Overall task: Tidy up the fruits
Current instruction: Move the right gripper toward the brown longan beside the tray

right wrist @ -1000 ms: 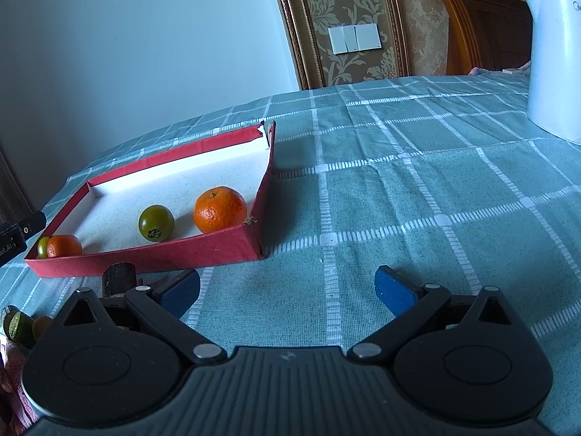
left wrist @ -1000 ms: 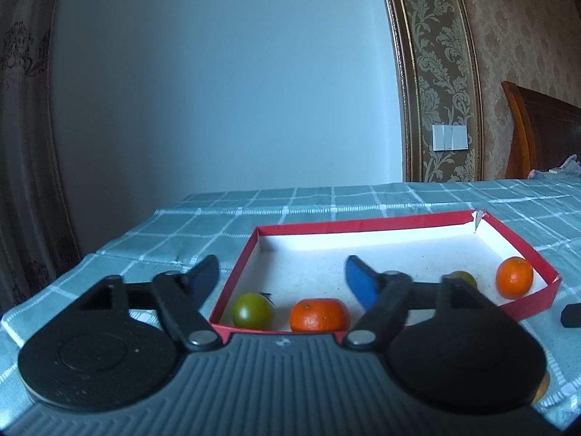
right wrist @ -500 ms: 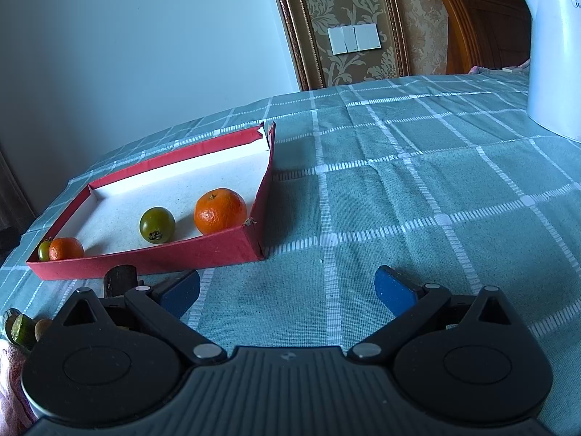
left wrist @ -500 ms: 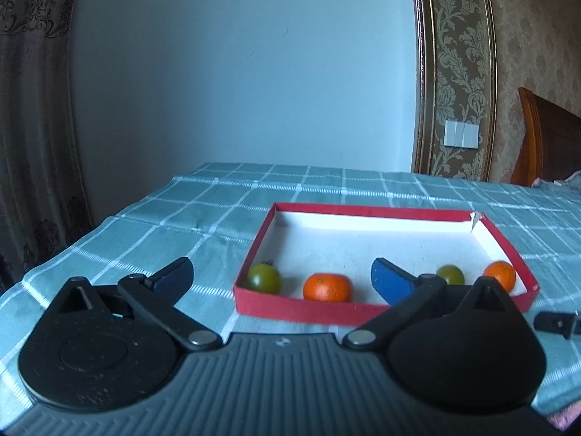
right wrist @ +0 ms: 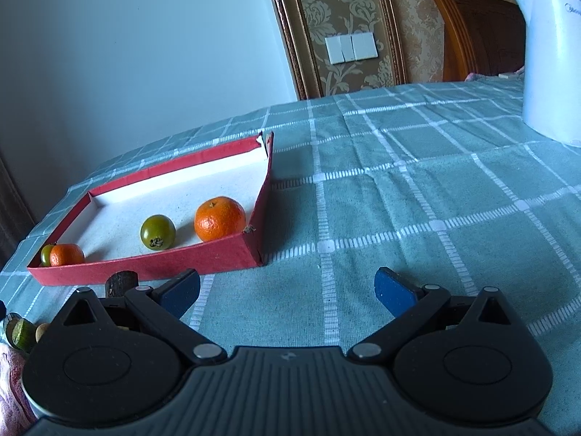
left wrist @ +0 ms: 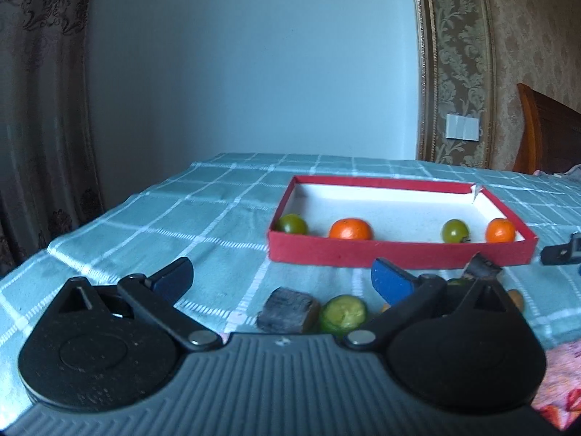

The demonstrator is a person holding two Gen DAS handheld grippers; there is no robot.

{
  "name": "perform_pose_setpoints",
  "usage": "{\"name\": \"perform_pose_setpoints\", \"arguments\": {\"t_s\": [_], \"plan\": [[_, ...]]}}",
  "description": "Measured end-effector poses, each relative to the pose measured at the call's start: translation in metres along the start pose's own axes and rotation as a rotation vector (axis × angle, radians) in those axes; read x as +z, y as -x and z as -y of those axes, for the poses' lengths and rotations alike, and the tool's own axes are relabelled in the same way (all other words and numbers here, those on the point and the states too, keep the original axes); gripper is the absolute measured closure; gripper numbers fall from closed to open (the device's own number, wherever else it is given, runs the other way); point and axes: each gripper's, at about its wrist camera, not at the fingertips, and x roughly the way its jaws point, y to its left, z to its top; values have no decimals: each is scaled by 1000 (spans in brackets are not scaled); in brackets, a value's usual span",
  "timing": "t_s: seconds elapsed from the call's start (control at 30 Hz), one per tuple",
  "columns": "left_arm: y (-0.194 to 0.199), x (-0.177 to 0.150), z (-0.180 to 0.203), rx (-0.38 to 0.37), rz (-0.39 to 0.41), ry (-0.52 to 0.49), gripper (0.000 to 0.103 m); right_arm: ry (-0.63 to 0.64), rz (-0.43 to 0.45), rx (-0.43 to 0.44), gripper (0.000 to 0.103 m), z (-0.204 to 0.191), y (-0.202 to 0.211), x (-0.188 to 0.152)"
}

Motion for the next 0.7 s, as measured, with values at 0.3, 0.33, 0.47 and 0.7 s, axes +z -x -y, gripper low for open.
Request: {"name": "perform_pose_setpoints", "arguments": {"t_s": [0.3, 0.33, 0.47, 0.7], "plan": [[-4, 2, -16, -56, -3, 89, 0, 136, 95, 50, 0, -20, 41, -1], [-4, 2, -14, -58, 2, 79, 0, 177, 96, 60, 0, -26, 46, -2], [1, 1, -9, -46, 25, 52, 0, 331, 58, 94, 0, -49, 59, -10], [-1, 1, -11, -31, 15, 67, 0, 470, 21, 129, 8, -75, 47, -30]]}}
